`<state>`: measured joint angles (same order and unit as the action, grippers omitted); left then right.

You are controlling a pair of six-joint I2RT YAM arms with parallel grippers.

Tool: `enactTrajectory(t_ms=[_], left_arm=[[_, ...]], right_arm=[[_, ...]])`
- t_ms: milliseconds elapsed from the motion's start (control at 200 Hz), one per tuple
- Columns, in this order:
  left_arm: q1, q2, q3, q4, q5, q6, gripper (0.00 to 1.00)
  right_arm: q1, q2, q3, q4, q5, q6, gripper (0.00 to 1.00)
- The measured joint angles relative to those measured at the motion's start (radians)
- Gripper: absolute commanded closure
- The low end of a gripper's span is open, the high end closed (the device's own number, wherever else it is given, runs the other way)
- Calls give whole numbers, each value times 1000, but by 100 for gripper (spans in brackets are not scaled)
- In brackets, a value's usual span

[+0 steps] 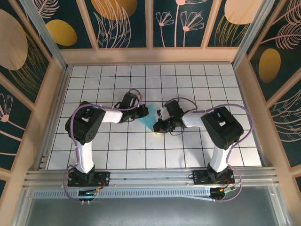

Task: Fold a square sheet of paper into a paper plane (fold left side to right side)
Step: Fourth fold the wing at the center of the table.

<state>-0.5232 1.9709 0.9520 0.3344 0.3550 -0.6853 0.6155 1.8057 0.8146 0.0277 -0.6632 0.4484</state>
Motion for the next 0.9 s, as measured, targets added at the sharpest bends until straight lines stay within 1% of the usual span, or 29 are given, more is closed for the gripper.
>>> enactTrajectory(t_ms=[245, 455, 601, 726, 901], left_arm=[[-1, 0, 5, -10, 0, 0, 100], [-1, 0, 6, -9, -14, 1, 100], [-1, 0, 6, -9, -20, 1, 100], [0, 0, 6, -9, -21, 1, 100], [0, 0, 6, -9, -20, 1, 100]], right_arm=[[2, -42, -52, 5, 0, 7, 100], [8, -109, -55, -132, 7, 2, 100], [-2, -156, 11, -189, -1, -10, 100], [-6, -132, 97, -163, -16, -16, 100], [-7, -4, 173, -59, -10, 6, 100]])
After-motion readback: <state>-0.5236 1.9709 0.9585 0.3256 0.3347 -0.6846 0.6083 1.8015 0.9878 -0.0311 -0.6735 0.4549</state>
